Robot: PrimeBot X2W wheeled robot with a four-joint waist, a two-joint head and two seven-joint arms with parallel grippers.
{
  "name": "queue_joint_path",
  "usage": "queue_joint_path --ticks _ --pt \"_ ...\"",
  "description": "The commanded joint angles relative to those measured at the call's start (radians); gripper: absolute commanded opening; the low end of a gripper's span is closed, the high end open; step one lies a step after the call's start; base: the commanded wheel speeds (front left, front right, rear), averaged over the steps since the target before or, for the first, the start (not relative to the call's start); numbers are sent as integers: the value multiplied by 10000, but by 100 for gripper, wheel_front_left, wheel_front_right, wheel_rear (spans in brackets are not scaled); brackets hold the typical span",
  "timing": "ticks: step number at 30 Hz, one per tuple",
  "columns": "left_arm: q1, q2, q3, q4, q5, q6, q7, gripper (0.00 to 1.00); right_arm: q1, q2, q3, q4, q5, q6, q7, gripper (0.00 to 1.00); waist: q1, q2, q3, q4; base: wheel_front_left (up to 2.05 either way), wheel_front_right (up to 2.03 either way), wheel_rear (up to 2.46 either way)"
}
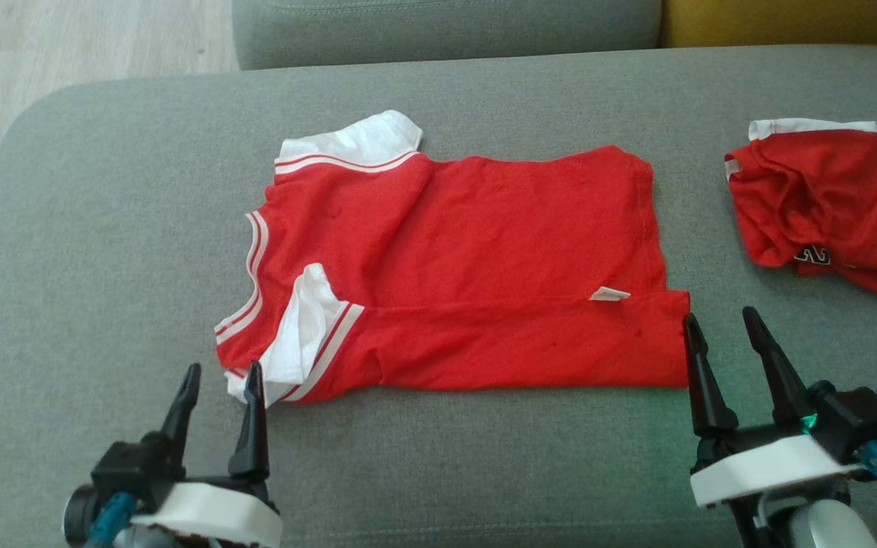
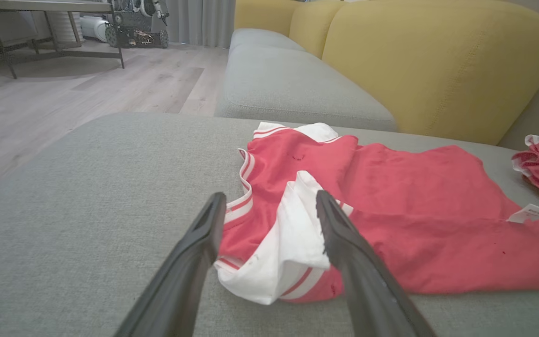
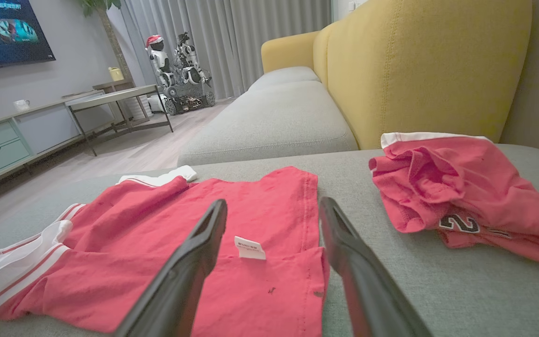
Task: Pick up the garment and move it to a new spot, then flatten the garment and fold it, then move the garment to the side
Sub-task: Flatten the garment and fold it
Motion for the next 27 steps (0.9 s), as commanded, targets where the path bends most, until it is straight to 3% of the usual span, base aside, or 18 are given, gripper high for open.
queue_joint_path --ticks 1,12,18,27 --pt "-223 -23 385 -230 92 -54 -122 100 -67 -19 159 -398 -82 -7 12 100 0 -1 -17 -11 0 0 0" --pt "-349 -136 241 637 -78 -413 36 100 -127 16 234 -48 -31 -7 319 100 0 -1 210 -19 0 0 0" --pt "-648 -137 -6 1694 -367 -953 131 100 -303 32 401 787 67 -7 422 100 0 -1 545 -1 0 0 0" --pt "-1928 -126 242 3203 -621 -1281 -39 100 -1068 74 371 2074 243 -7 272 100 0 -1 1140 18 0 0 0"
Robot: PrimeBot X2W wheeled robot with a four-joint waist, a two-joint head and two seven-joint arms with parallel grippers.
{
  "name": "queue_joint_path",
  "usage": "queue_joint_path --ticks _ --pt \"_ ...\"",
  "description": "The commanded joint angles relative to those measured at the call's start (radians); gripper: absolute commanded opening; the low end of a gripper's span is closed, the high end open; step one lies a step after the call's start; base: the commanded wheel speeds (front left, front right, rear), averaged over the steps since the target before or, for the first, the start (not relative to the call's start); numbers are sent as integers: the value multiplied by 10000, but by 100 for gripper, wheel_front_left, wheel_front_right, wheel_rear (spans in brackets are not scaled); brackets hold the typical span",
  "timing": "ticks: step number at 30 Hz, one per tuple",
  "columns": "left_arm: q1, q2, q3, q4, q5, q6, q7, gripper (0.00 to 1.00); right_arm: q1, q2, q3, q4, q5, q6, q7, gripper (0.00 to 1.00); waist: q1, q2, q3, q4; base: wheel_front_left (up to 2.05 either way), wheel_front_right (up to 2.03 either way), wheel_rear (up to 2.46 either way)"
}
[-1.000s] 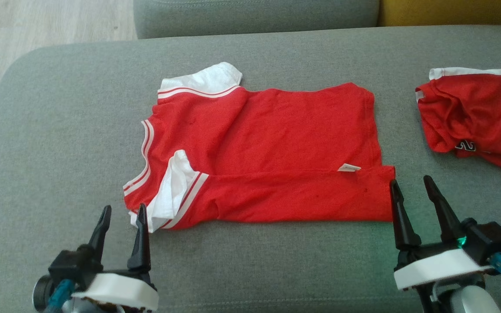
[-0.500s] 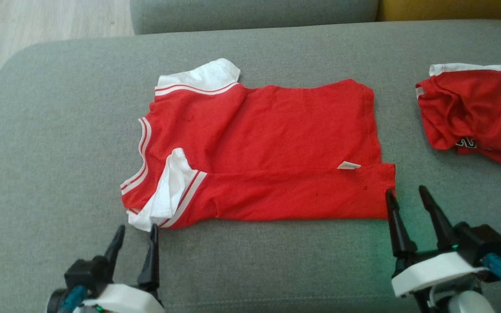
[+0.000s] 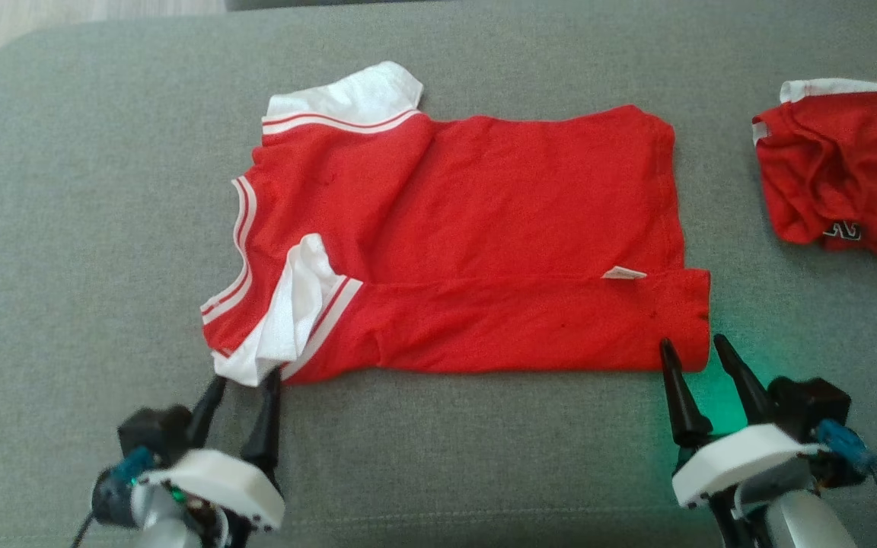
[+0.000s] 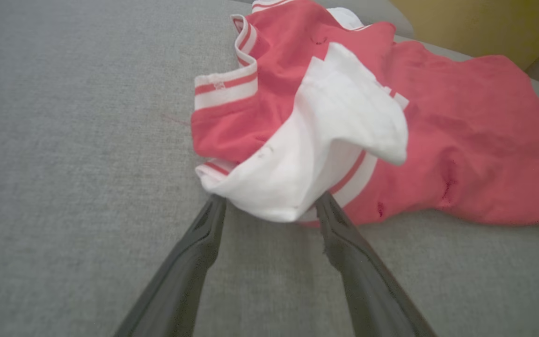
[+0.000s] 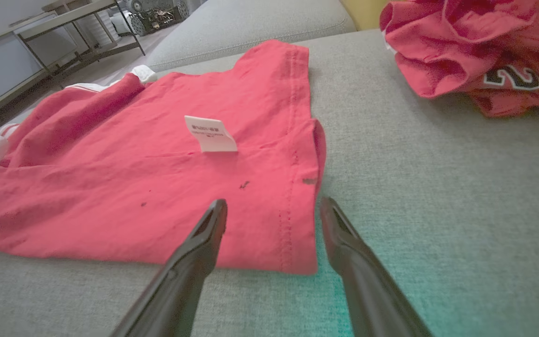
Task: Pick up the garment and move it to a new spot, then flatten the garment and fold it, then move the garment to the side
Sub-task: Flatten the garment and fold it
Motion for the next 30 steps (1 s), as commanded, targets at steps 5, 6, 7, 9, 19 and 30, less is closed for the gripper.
queue_joint_path --ticks 5,6,7,9,19,30 --pt "-873 48 566 330 -333 -230 -156 100 -810 34 200 528 101 -7 -176 100 0 0 282 -55 0 0 0" --pt "-956 20 628 463 -499 -290 -129 100 -914 42 205 677 105 -7 -212 100 0 0 322 -57 0 0 0" --pt "-1044 47 649 591 -570 -329 -80 100 -1006 52 223 848 124 -7 -198 100 0 0 356 -62 0 0 0" --pt "-1198 69 665 821 -698 -390 45 100 -1195 72 257 1149 170 -7 -216 100 0 0 419 -61 0 0 0" --pt "-1491 160 448 1376 -1073 -648 434 0 -1743 139 636 2289 693 -7 167 0 0 0 547 14 0 0 0" --pt "-959 261 619 265 -1257 -558 135 0 -1195 -206 422 1324 1130 -7 368 0 0 0 324 145 0 0 0"
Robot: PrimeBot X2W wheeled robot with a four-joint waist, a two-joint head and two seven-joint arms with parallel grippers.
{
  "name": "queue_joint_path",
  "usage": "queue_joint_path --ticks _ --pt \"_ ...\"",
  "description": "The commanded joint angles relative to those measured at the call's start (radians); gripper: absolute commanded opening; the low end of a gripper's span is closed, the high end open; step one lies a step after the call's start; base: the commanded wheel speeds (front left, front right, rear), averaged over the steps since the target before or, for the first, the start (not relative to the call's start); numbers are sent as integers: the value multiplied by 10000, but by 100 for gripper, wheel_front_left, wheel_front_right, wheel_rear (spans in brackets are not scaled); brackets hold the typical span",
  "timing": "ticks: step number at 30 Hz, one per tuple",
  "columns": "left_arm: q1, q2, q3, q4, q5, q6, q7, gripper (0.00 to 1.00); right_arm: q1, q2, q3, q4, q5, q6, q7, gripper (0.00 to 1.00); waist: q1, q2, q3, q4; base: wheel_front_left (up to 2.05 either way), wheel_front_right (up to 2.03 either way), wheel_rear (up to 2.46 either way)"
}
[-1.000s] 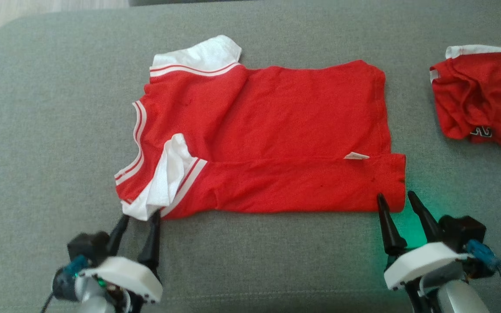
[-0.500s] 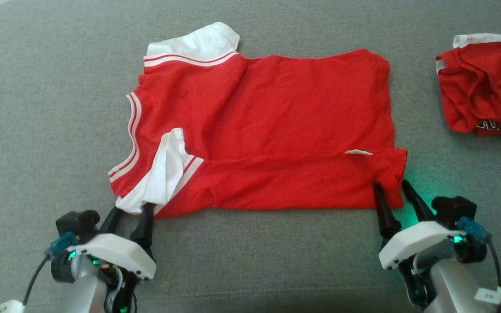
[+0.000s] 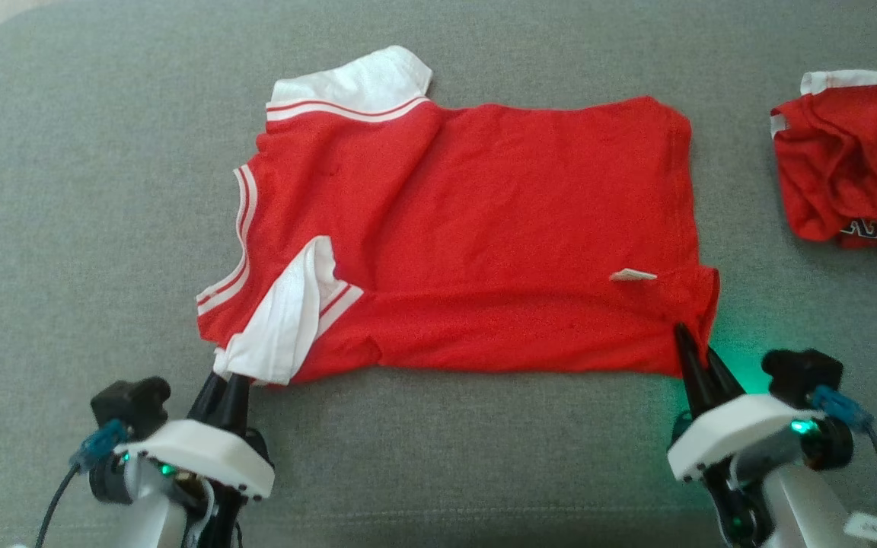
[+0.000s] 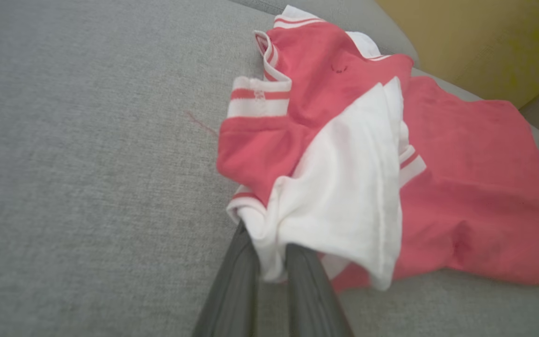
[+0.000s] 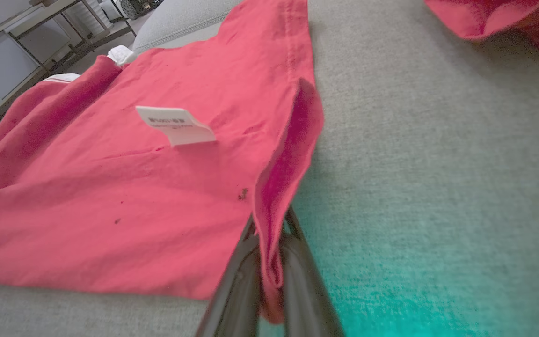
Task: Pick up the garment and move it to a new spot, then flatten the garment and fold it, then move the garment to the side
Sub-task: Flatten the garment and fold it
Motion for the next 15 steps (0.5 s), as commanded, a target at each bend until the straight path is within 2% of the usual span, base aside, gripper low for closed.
queue_joint_path --ticks 1,7,15 --pt "71 223 447 -508 -126 76 -27 0 235 -186 101 -476 49 -7 59 0 -1 0 -96 12 0 0 0" --pt "1051 343 529 -1931 -370 384 620 0 1096 -313 -285 -1506 -69 -7 673 0 -1 0 -440 -15 0 0 0" --pt "2249 339 482 -3180 -638 834 1495 0 1980 -138 -701 -2111 -81 -7 1302 0 -1 0 -769 -23 0 0 0"
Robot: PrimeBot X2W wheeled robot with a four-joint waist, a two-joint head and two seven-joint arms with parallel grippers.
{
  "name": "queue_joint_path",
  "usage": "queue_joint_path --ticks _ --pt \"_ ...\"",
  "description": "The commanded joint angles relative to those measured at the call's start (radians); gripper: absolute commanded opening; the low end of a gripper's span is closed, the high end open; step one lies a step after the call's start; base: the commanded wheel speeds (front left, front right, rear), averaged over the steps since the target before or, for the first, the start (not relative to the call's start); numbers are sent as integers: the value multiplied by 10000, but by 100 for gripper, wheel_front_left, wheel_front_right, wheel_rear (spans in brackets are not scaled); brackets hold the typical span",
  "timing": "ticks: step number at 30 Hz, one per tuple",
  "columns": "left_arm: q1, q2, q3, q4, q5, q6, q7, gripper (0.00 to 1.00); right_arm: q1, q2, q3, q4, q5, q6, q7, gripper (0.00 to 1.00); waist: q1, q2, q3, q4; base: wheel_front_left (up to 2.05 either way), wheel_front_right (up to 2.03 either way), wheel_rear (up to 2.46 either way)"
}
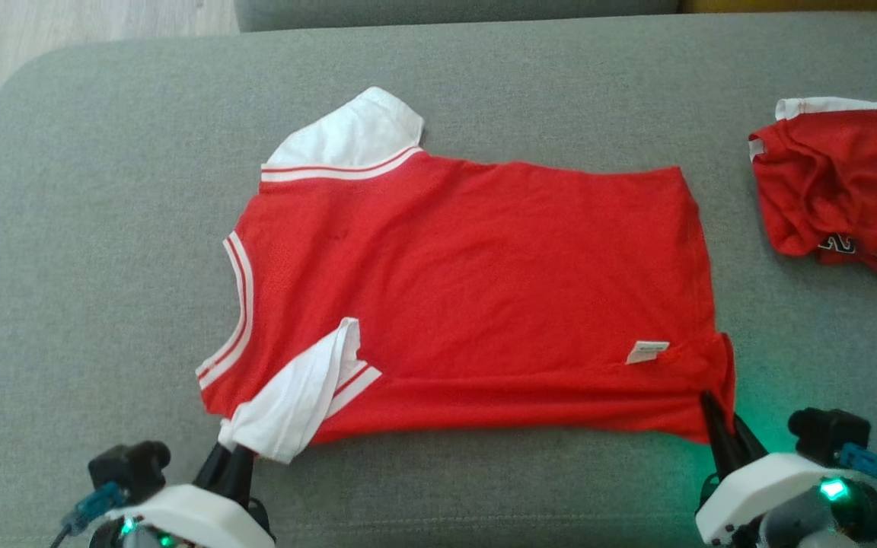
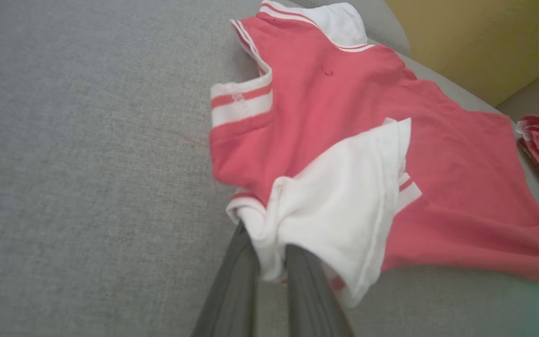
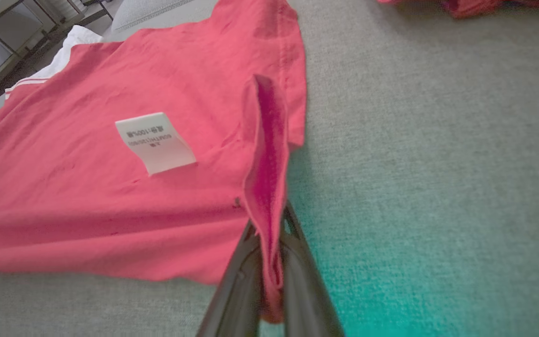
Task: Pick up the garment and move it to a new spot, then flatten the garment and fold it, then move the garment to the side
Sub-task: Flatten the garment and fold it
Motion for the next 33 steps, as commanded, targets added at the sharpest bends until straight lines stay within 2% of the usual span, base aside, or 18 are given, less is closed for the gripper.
queue_joint_path --ticks 1,3,4,5,6,14,23,33 --pt "-114 185 329 -398 -113 102 89 0 -26 -67 107 -382 -48 -7 69 0 0 0 -51 -7 0 0 0" --pt "-24 179 290 -487 -146 159 238 0 52 -26 83 -434 -42 -7 144 0 0 0 -106 1 0 0 0" --pt "-82 184 245 -484 -131 189 316 23 70 -3 53 -464 -59 -7 187 9 0 0 -141 20 0 0 0" --pt "-135 191 237 -450 -113 218 338 81 55 8 47 -475 -68 -7 206 73 0 0 -155 22 0 0 0" --pt "-200 198 233 -404 -96 243 351 100 21 14 51 -508 -95 -7 182 100 0 0 -165 22 0 0 0" --pt "-437 216 141 -490 141 438 178 100 -135 72 205 -1159 -301 -7 -162 100 0 0 -220 -84 0 0 0" --pt "-630 296 65 -1620 596 700 -251 100 -313 87 276 -2521 -641 -7 -787 100 0 0 -243 -91 0 0 0" --pt "-1686 646 -35 -2597 1447 1027 -370 100 -591 73 97 -3708 -1053 -7 -684 100 0 0 -86 -55 0 0 0"
